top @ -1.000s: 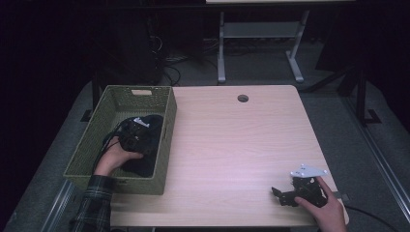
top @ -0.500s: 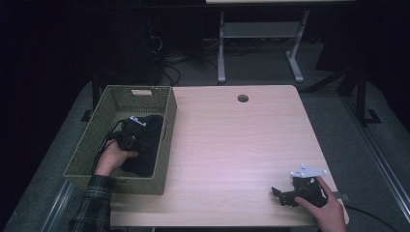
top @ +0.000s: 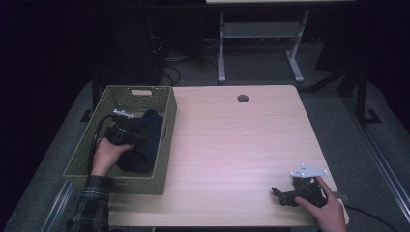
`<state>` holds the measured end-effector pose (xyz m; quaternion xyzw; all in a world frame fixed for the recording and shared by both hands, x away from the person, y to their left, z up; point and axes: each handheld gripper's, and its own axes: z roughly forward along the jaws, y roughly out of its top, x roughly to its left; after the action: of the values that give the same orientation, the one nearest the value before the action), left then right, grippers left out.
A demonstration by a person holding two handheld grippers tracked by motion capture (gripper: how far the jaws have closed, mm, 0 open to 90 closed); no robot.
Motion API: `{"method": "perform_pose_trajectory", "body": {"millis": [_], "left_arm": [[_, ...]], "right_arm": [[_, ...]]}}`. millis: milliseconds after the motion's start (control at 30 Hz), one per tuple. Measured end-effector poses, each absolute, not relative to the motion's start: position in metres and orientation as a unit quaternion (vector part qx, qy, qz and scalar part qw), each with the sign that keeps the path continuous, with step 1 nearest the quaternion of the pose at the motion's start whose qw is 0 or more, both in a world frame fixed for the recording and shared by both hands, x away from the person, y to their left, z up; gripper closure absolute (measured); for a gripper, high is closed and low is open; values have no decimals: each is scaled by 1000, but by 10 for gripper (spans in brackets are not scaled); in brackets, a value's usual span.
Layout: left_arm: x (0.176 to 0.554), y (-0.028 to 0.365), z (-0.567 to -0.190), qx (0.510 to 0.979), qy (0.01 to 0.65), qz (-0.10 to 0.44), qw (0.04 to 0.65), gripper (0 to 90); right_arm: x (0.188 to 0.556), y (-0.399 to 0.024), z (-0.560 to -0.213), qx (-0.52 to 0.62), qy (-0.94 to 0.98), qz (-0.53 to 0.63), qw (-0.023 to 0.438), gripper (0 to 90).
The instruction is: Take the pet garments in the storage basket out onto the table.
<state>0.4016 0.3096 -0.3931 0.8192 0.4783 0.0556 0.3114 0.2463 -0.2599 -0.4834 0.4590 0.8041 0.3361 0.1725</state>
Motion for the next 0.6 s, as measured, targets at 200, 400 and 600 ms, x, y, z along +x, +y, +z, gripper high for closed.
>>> {"method": "perform_pose_trajectory", "body": {"millis": [200, 400, 600], "left_arm": [[397, 316, -384, 806, 475, 68, 347, 737], [392, 321, -374, 786, 470, 76, 395, 741], [385, 328, -360, 768, 456, 83, 443, 742]], "right_arm": [[246, -260, -483, 459, 804, 336, 173, 0], [246, -260, -483, 459, 804, 336, 173, 0], [246, -260, -483, 459, 804, 336, 173, 0]]}}
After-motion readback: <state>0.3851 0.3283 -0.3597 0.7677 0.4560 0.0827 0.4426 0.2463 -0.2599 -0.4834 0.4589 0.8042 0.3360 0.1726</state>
